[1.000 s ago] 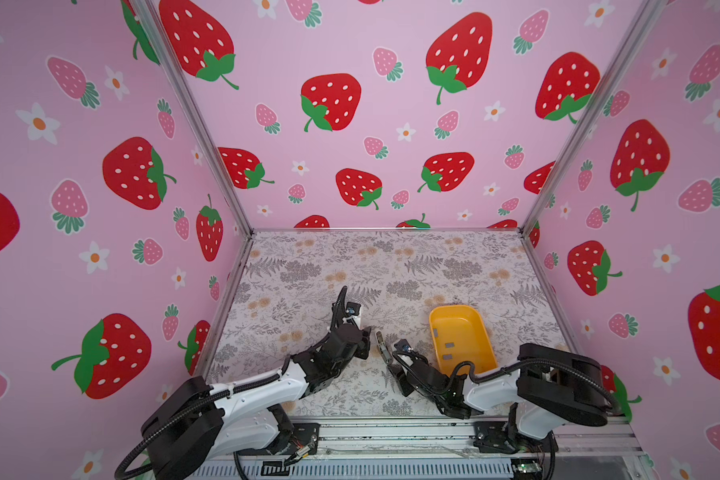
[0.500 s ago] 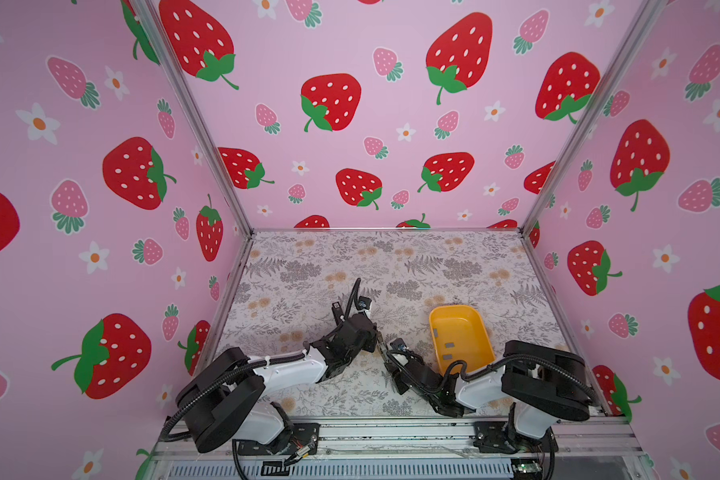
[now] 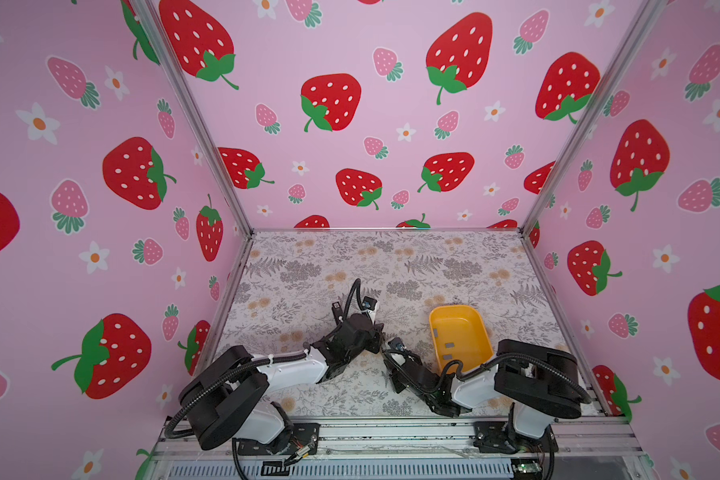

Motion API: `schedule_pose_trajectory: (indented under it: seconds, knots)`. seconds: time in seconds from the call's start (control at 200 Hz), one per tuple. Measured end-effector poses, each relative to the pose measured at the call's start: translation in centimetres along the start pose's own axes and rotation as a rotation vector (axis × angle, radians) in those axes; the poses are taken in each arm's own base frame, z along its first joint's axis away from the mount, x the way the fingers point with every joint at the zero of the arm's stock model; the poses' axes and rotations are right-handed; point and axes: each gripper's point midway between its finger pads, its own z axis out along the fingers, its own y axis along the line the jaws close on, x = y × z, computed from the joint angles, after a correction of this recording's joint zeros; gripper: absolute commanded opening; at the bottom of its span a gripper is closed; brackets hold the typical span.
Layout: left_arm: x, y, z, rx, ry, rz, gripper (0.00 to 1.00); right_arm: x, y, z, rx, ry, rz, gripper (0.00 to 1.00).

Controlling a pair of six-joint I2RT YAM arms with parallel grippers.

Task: Load the staples into the stapler
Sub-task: 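Bring the left gripper onto the beige stapler's raised top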

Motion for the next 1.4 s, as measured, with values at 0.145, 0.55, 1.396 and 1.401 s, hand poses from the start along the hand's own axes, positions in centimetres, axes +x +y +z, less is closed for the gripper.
schedule_pose_trajectory:
  seconds: [0.145, 0.55, 1.396, 1.401]
  knots:
    - [0.1, -1.0, 0.0, 0.068, -0.012, -0.003, 0.20, 0.0, 0.0, 0.0, 0.002, -0.002, 0.001, 0.32]
    - [2.3, -3.9, -1.2, 0.254, 0.000, 0.009, 0.16, 0.0, -0.1, 0.0, 0.007, -0.005, 0.000, 0.33]
    - [5.3, -3.9, -1.5, 0.276, 0.053, 0.084, 0.20, -3.4, -0.8, -4.0, -0.042, -0.113, 0.031, 0.35]
    - [5.3, -3.9, -1.5, 0.276, 0.054, 0.084, 0.20, -3.5, -0.8, -4.1, -0.042, -0.114, 0.031, 0.35]
